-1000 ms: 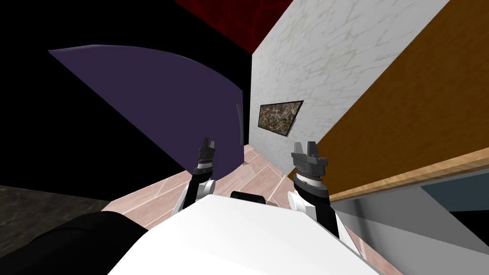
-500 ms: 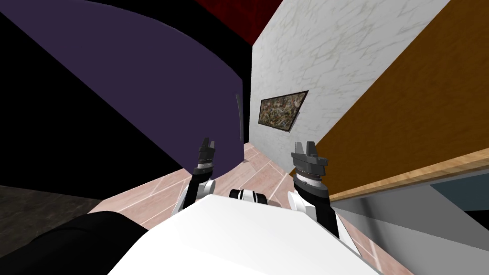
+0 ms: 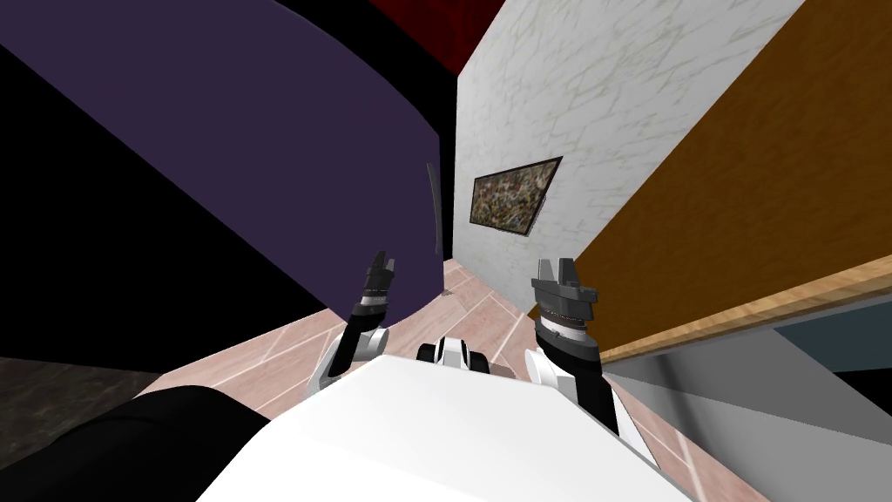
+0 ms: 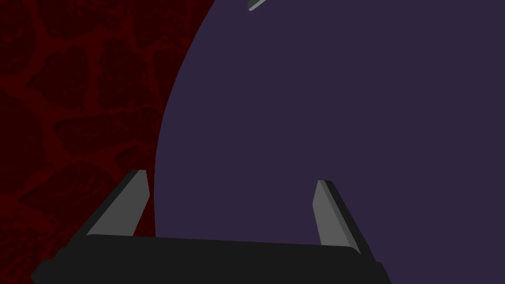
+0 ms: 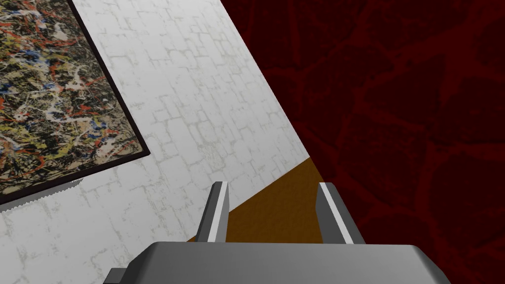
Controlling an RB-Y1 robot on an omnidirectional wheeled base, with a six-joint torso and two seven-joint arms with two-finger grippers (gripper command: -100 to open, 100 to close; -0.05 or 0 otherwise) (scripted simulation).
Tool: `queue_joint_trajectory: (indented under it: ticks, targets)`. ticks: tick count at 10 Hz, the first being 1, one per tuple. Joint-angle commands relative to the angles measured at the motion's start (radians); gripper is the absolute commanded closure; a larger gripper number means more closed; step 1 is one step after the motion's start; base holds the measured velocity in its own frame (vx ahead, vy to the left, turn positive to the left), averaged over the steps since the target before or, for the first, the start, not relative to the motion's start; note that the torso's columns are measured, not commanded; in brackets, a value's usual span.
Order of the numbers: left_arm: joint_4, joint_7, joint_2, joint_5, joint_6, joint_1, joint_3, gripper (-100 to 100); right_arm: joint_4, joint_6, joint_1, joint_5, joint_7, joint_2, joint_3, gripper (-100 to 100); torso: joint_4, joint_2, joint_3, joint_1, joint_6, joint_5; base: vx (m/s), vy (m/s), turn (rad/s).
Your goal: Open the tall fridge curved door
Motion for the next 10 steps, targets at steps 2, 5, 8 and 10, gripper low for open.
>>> queue_joint_trajectory:
  ticks: [2, 5, 8, 10]
  targets:
    - [0.042, -0.017, 0.099, 0.041, 0.081, -0.034, 0.021, -100, 0.0, 0.0, 0.0, 0.0, 0.0, 0.0, 0.0, 0, 0.0, 0.001, 0.0, 0.0, 0.0, 0.0, 0.028, 0.003, -0.093]
    - [0.059, -0.025, 0.158, 0.063, 0.132, -0.05, 0.035, -100, 0.0, 0.0, 0.0, 0.0, 0.0, 0.0, 0.0, 0, 0.001, 0.001, 0.0, 0.0, 0.0, 0.0, 0.025, 0.003, -0.054]
    - [0.099, -0.042, 0.247, 0.115, 0.236, -0.086, 0.065, -100, 0.0, 0.0, 0.0, 0.0, 0.0, 0.0, 0.0, 0, 0.0, 0.0, 0.0, 0.0, 0.0, 0.0, 0.041, 0.006, -0.112]
    - [0.12, -0.051, 0.293, 0.145, 0.294, -0.107, 0.082, -100, 0.0, 0.0, 0.0, 0.0, 0.0, 0.0, 0.0, 0, 0.001, 0.001, 0.0, 0.0, 0.0, 0.0, 0.037, 0.008, -0.075]
